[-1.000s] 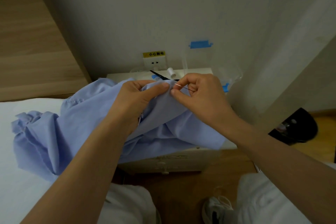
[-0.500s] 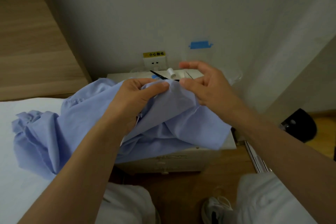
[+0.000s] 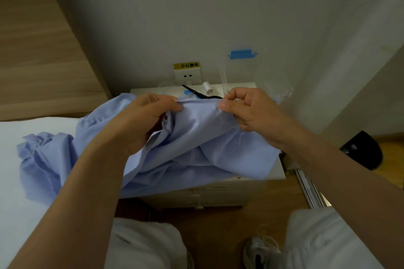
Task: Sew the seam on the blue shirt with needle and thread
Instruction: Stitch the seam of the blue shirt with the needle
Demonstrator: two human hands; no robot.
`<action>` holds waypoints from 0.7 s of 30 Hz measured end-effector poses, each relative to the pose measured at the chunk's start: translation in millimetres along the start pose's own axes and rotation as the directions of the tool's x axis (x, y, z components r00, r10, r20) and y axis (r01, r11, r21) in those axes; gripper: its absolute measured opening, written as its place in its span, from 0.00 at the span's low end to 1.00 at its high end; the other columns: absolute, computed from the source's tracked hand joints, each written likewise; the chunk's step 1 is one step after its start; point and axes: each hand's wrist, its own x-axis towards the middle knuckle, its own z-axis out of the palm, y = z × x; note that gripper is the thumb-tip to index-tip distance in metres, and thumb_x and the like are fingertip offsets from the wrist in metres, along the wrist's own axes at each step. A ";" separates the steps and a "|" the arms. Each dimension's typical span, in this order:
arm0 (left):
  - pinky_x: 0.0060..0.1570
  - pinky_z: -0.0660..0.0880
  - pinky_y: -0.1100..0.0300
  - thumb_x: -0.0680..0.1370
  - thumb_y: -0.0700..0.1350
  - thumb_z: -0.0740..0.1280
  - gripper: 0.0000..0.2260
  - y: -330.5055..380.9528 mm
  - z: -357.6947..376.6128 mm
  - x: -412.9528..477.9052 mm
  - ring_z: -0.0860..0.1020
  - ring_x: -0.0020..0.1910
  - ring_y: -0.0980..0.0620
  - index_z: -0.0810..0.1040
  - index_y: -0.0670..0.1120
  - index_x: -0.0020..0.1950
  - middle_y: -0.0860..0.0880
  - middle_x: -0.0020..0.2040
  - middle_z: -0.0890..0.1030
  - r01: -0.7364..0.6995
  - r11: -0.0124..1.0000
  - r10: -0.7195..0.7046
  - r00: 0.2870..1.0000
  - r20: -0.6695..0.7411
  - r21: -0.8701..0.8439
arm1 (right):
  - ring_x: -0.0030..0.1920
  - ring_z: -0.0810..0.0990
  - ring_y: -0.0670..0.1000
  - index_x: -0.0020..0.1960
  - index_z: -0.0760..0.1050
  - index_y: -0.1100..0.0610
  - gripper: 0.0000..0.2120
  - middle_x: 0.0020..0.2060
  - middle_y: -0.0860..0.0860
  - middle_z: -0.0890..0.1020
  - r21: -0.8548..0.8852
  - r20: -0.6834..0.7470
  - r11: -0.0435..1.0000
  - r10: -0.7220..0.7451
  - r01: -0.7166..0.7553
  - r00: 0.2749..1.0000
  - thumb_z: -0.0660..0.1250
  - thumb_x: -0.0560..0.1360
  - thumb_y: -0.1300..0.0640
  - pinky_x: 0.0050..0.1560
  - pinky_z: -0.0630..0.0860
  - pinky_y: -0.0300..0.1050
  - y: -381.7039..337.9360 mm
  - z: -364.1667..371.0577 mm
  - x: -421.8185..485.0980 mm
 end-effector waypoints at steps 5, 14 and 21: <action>0.43 0.75 0.52 0.78 0.35 0.61 0.16 -8.5 -6.6 2.7 0.77 0.39 0.45 0.80 0.49 0.34 0.46 0.34 0.80 -0.069 0.940 0.099 0.992 -0.074 0.335 | 0.19 0.63 0.41 0.37 0.72 0.58 0.10 0.19 0.41 0.64 -0.017 -0.042 1.000 -0.004 0.003 0.999 0.63 0.77 0.63 0.22 0.60 0.32 1.8 1.3 2.9; 0.35 0.71 0.64 0.78 0.47 0.60 0.07 -5.8 10.6 10.0 0.73 0.35 0.55 0.74 0.49 0.41 0.53 0.35 0.75 -0.104 0.994 0.109 0.957 -0.269 0.033 | 0.21 0.58 0.44 0.37 0.74 0.55 0.09 0.22 0.49 0.61 -0.033 -0.016 0.999 -0.006 0.006 1.000 0.67 0.76 0.61 0.22 0.59 0.34 2.0 3.0 3.1; 0.27 0.71 0.74 0.74 0.47 0.69 0.06 -4.0 24.2 4.4 0.77 0.27 0.66 0.79 0.50 0.38 0.58 0.25 0.79 -0.083 0.992 0.091 0.993 -0.076 0.098 | 0.21 0.59 0.44 0.41 0.75 0.56 0.06 0.21 0.50 0.62 -0.009 0.032 0.997 -0.074 0.074 0.997 0.66 0.77 0.59 0.23 0.61 0.33 1.5 2.6 -1.7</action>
